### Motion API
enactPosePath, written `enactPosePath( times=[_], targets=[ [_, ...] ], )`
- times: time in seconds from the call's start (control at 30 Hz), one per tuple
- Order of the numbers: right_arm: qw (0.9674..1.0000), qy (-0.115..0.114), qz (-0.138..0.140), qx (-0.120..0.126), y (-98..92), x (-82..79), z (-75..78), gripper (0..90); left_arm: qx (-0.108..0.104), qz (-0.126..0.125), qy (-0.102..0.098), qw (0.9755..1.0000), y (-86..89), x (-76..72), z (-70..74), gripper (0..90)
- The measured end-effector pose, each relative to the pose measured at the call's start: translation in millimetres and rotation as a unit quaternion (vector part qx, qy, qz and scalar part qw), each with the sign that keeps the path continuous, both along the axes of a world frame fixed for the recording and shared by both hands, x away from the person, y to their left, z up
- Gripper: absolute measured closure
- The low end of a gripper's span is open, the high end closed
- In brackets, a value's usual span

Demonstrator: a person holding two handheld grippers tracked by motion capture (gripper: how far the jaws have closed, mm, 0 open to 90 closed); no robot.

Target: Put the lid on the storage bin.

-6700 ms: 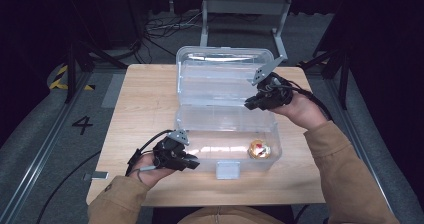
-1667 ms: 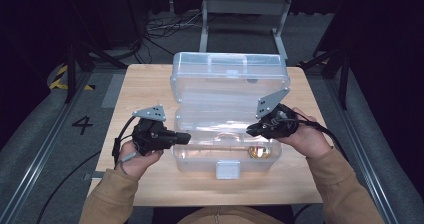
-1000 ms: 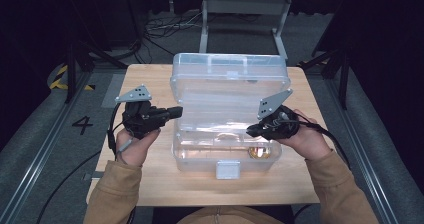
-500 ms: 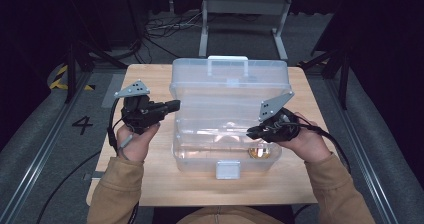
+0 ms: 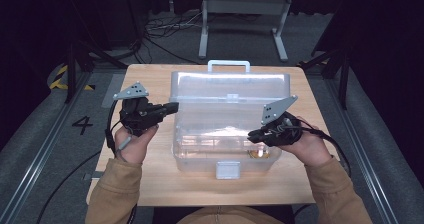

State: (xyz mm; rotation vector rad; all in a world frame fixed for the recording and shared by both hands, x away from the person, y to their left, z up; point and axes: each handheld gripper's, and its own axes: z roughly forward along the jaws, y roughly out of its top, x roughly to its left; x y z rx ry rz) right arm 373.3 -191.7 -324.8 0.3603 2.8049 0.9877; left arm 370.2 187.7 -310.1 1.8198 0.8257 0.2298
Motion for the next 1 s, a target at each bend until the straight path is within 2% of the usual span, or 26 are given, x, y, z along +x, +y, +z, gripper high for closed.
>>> enactPosePath(
  times=[0.1,0.23,0.33,0.53,0.6,0.73,0.87,0.93,1.0],
  targets=[
    [1.0000,-0.002,-0.002,0.008,-3.3,-0.7,1.4,80.5,0.001,-0.002,0.000,1.0000,0.3,-0.1,0.0,89.6],
    [0.9990,-0.002,-0.007,0.043,-14.5,-2.6,7.0,80.0,0.003,-0.004,0.001,1.0000,0.9,-1.5,-0.2,89.5],
    [0.9985,-0.005,-0.017,0.051,-19.3,-2.6,7.2,80.9,0.004,-0.004,0.001,1.0000,1.3,-2.5,-0.3,89.5],
    [0.9919,-0.013,-0.048,0.117,-45.5,-2.9,10.1,87.7,0.010,-0.011,0.001,0.9999,2.7,-3.0,-0.5,89.5],
    [0.9896,-0.018,-0.058,0.131,-52.8,-2.8,9.6,88.4,0.010,-0.013,0.002,0.9999,3.6,-2.5,-1.0,89.5],
    [0.9842,-0.020,-0.087,0.153,-64.6,-1.8,7.6,88.6,0.009,-0.013,0.010,0.9998,4.8,-1.9,-2.5,89.5],
    [0.9807,-0.024,-0.103,0.164,-73.7,-1.2,7.5,88.9,0.011,-0.014,0.012,0.9998,5.9,-1.4,-3.3,89.5],
    [0.9796,-0.025,-0.108,0.168,-77.7,-0.9,7.6,88.9,0.017,-0.016,0.012,0.9997,5.8,-1.7,-2.9,89.4],
    [0.9798,-0.027,-0.110,0.165,-81.5,-0.9,7.7,89.2,0.022,-0.018,0.012,0.9995,5.4,-2.2,-2.1,89.5]
  ],
)
